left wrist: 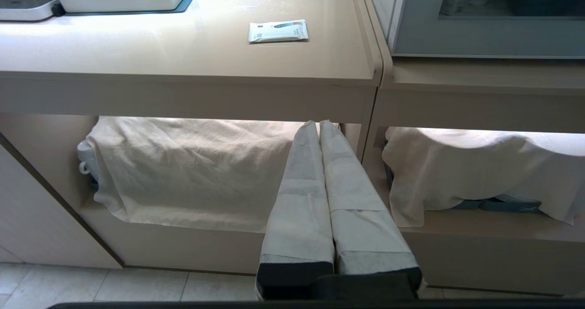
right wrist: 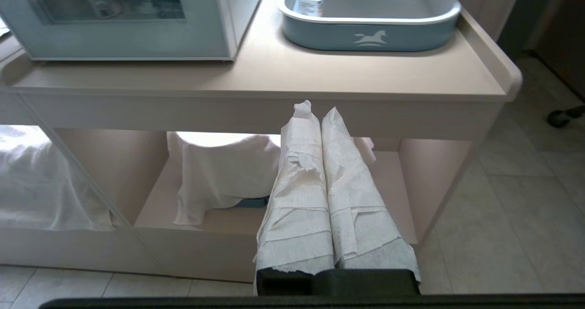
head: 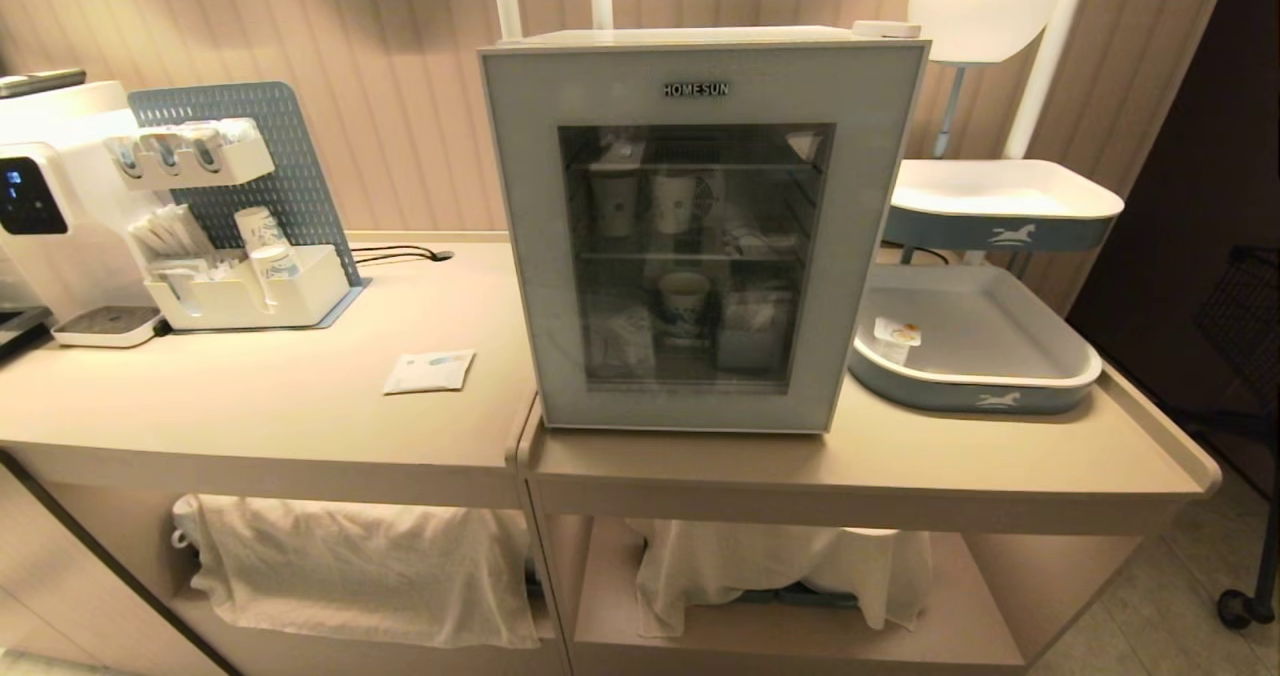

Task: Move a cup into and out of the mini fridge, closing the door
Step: Open the freezer door

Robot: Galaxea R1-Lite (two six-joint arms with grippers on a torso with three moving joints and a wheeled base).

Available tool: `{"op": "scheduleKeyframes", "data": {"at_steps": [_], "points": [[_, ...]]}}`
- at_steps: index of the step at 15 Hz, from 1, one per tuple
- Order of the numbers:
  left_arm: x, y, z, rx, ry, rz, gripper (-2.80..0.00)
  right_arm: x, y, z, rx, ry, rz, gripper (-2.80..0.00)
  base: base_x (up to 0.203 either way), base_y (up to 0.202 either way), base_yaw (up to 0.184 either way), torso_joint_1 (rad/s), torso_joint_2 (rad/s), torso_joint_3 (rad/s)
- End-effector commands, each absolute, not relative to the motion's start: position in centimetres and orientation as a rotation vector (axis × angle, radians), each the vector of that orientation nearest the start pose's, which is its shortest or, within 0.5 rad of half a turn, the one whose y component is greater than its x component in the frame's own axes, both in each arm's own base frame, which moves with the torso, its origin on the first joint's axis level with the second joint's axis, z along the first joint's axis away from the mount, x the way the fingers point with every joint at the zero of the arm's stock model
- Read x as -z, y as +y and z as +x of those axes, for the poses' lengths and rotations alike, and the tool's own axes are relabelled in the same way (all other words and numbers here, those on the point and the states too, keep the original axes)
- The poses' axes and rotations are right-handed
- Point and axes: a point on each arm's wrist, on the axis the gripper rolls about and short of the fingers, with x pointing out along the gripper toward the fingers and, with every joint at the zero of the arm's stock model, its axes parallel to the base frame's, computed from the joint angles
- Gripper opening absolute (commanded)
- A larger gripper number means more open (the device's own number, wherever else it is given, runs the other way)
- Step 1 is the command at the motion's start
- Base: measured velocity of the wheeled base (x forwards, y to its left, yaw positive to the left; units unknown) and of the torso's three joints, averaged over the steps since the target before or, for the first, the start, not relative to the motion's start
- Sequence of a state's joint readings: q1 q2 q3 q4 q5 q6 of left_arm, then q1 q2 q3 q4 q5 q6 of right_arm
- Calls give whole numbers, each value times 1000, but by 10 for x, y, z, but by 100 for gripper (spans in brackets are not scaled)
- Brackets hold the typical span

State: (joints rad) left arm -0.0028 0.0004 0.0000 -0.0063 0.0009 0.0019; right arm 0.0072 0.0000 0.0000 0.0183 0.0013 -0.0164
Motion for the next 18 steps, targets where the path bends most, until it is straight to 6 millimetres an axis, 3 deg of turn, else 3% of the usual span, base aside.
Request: {"op": "scheduleKeyframes", "data": {"at_steps": [1,8,11,13,14,16,17,18], "points": [[-76,0,-23,2,-3,3,-280,-74,0,-23,-9,20,-17,-280,0,0,0,0,0,0],[-76,0,-23,2,-2,3,-280,-74,0,-23,-9,20,-17,-280,145,0,1,3,-2,3],[-82,0,-24,-2,-28,5,-280,-74,0,-23,-8,20,-17,-280,32,0,1,1,4,1],[-122,1,-36,-16,-115,-19,-280,-74,0,-23,-9,18,-18,-280,0,0,0,0,0,0],[-153,1,-46,-34,-164,-52,-280,-74,0,-23,-9,18,-17,-280,0,0,0,0,0,0],[-239,4,-67,-81,-232,-166,-280,-74,0,-23,-8,18,-17,-280,0,0,0,0,0,0],[-277,5,-59,-96,-190,-221,-280,-74,0,-23,-8,18,-17,-280,0,0,0,0,0,0],[-305,6,-36,-107,-112,-258,-280,-74,0,-23,-8,18,-17,-280,0,0,0,0,0,0]]}}
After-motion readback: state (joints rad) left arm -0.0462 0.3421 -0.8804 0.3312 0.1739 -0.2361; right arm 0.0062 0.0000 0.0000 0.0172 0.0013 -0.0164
